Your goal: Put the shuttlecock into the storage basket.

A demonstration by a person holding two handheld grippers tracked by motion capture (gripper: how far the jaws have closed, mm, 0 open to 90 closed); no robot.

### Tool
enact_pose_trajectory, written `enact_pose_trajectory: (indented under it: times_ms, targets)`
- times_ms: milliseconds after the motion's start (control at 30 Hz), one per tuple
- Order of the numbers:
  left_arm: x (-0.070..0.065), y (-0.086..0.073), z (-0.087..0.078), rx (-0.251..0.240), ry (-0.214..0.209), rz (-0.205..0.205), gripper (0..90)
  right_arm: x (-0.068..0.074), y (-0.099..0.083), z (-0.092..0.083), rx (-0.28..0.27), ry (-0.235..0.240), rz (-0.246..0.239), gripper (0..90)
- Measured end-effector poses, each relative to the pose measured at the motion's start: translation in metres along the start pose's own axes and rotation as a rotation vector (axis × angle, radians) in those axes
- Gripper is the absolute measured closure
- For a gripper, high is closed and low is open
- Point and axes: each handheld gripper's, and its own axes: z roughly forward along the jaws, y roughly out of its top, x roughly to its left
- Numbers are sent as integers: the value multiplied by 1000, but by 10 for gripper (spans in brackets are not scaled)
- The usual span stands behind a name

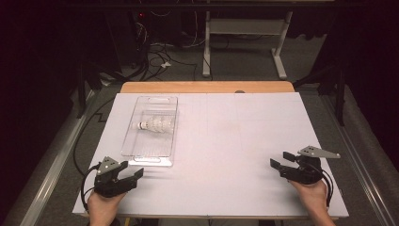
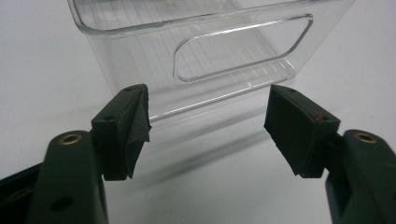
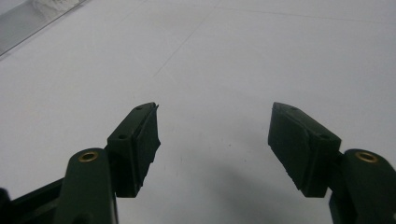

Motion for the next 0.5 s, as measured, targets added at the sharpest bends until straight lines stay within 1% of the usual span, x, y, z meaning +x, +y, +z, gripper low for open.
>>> enact_pose_trajectory:
  times_ms: [67,200,500]
  targets:
    - [0,0,0,0,2,1,317,-1,-1,-2,-4,0,1,339]
    - [0,-1,-1,-3,3,-4,317,-3,-5,-5,-10,3,18,337]
    - [-1,0,-2,-8,8,1,317,-6,-10,-12,-25,1,28,332]
